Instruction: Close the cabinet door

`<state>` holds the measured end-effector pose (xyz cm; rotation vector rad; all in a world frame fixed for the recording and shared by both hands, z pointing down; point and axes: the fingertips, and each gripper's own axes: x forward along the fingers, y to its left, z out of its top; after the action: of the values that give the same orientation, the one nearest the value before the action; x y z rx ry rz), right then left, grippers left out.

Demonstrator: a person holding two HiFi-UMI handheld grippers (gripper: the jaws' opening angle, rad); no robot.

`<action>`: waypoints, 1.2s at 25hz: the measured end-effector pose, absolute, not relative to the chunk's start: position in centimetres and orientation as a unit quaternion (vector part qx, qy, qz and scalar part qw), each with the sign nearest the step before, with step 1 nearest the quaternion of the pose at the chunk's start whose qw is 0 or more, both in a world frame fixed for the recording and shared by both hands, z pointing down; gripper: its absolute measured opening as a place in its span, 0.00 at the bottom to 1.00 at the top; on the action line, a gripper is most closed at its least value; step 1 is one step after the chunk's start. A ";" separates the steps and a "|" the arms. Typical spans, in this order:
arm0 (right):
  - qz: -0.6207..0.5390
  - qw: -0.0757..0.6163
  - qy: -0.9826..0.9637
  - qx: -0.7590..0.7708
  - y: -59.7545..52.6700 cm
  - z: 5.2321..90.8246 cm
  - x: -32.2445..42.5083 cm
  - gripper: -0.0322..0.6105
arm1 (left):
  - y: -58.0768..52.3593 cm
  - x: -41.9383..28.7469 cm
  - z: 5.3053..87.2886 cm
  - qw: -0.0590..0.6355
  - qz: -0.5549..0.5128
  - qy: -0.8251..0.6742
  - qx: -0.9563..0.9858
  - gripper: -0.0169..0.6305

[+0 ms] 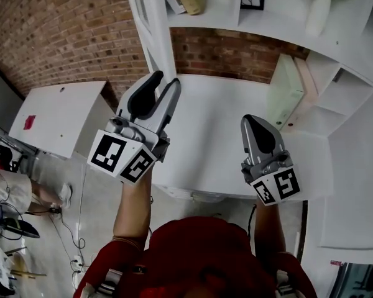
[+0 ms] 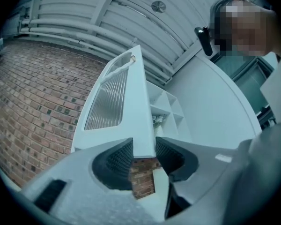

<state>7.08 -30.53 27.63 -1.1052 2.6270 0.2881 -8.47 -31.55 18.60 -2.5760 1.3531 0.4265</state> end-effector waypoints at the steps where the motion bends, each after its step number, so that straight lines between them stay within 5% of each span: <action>1: 0.099 0.135 0.910 -0.379 -30.6 27.7 7.6 0.07 | -31.8 -8.0 18.6 0.100 0.145 0.463 -0.869 0.26; 24: 0.087 0.115 0.898 -0.416 -33.4 29.5 14.3 0.07 | -43.4 -1.0 17.7 0.099 0.126 0.480 -0.863 0.23; 30: 0.085 0.116 0.896 -0.421 -35.1 29.7 14.3 0.07 | -45.2 -1.3 17.7 0.096 0.133 0.483 -0.860 0.09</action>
<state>14.35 -35.08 29.66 -1.2339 2.6236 0.2480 -1.28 -45.23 17.68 -2.5478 1.4311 0.3951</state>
